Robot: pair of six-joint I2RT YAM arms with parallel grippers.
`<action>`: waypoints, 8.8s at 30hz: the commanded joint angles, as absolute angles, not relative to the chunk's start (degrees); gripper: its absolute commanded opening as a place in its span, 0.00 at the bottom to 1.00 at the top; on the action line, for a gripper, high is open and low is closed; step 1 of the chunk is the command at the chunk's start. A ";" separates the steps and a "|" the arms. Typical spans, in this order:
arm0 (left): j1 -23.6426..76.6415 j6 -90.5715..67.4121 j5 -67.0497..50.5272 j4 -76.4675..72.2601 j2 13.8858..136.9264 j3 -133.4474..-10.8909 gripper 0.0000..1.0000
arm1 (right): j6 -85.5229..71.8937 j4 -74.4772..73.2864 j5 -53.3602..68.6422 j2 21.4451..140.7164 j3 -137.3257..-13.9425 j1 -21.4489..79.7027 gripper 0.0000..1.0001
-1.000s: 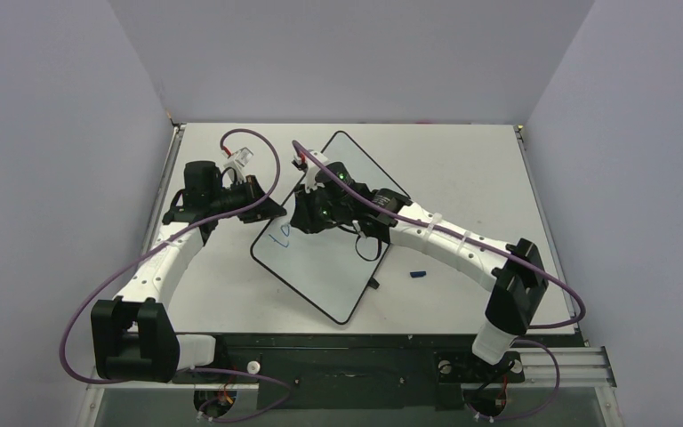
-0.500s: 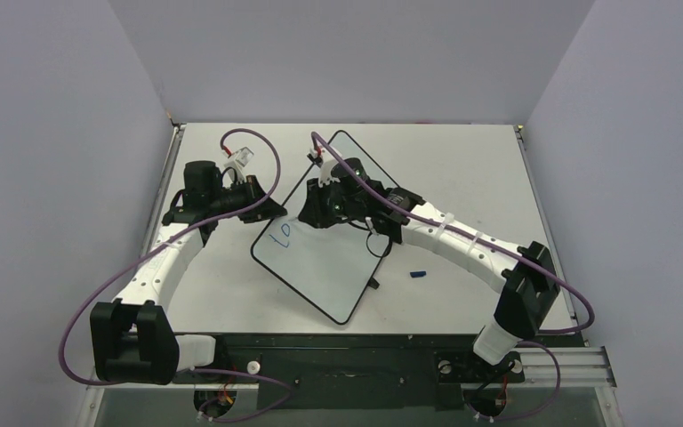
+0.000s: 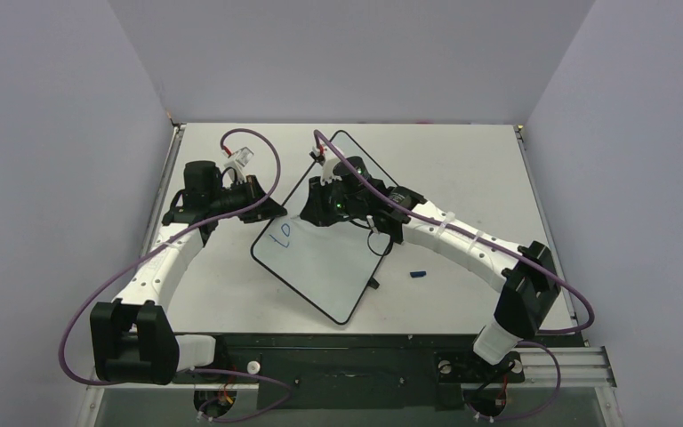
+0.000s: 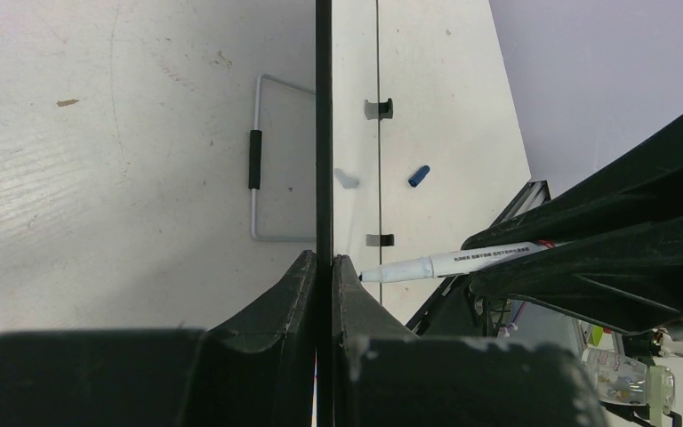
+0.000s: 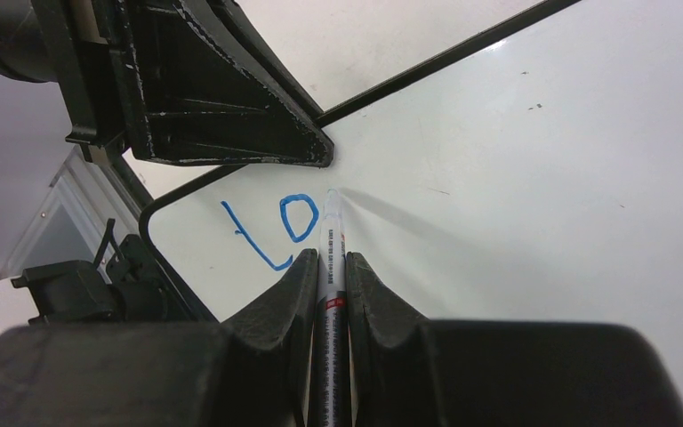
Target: Write a sentence on the whiteboard
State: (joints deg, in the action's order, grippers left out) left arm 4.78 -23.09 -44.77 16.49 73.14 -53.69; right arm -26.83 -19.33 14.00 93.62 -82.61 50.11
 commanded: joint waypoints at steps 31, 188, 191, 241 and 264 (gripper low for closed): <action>4.90 -22.80 -43.01 12.87 71.11 -54.48 0.00 | -27.25 -15.98 14.50 94.98 -81.87 50.06 0.00; 5.18 -20.54 -44.01 14.12 70.04 -54.49 0.00 | -23.29 -22.26 10.73 97.80 -85.65 49.80 0.00; 5.19 -20.56 -43.99 14.13 70.03 -54.49 0.00 | -23.37 -22.19 10.65 97.35 -84.51 49.85 0.00; 5.34 -20.12 -43.67 14.50 69.93 -54.57 0.00 | -21.95 -25.87 6.35 96.71 -89.62 46.62 0.00; 5.36 -19.97 -43.54 14.68 69.85 -54.60 0.00 | -18.64 -24.66 3.26 80.03 -79.38 43.91 0.00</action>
